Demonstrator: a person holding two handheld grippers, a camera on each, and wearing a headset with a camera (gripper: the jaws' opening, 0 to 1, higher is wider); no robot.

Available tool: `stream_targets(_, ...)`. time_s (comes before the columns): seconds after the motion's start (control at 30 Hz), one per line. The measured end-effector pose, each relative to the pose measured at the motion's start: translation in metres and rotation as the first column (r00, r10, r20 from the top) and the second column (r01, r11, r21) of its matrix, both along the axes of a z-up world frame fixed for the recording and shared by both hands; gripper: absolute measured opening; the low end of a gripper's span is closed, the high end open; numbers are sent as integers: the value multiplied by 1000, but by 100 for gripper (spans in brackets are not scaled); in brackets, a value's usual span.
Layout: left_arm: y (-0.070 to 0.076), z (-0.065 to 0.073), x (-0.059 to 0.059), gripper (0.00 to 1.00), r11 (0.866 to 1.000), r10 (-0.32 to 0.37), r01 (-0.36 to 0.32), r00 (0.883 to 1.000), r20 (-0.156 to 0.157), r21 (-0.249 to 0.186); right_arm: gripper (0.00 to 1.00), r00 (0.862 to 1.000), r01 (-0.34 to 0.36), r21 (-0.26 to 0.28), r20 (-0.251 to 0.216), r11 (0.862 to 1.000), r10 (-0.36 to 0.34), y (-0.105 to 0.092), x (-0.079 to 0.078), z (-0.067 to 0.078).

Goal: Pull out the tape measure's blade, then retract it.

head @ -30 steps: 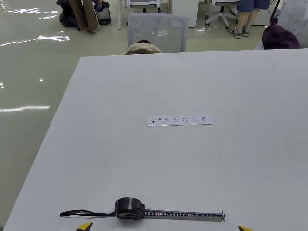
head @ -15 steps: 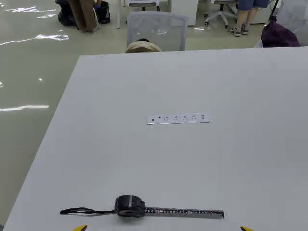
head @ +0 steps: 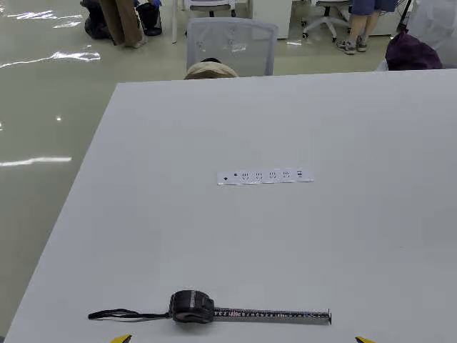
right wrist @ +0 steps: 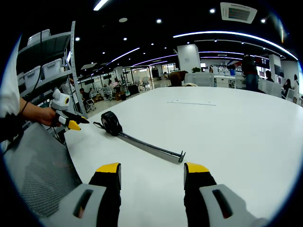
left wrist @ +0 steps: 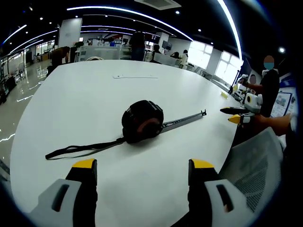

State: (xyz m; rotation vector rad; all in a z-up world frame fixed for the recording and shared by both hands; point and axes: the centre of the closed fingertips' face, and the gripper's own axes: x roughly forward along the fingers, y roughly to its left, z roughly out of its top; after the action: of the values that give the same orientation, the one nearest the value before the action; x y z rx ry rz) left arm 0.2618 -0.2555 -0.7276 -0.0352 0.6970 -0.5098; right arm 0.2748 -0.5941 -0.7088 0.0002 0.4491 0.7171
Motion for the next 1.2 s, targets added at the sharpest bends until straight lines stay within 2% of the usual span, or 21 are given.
stream_targets(0.37,-4,1,7,78,1000,19,-19,1000,-3,-15,53,1000,-12,0,1,1000,12,6,3,0)
stream_targets(0.67,-23,1,15,78,1000,17,-17,1000,-8,-1,53,1000,-25,6,3,1000,25,10,8,0)
stream_targets(0.83,-31,0,19,78,1000,20,-21,1000,-15,-11,53,1000,-28,10,7,1000,28,13,11,1)
stream_targets(1.2,-35,-2,27,79,1000,27,-27,999,-18,-7,53,999,-37,7,7,999,37,16,17,-2)
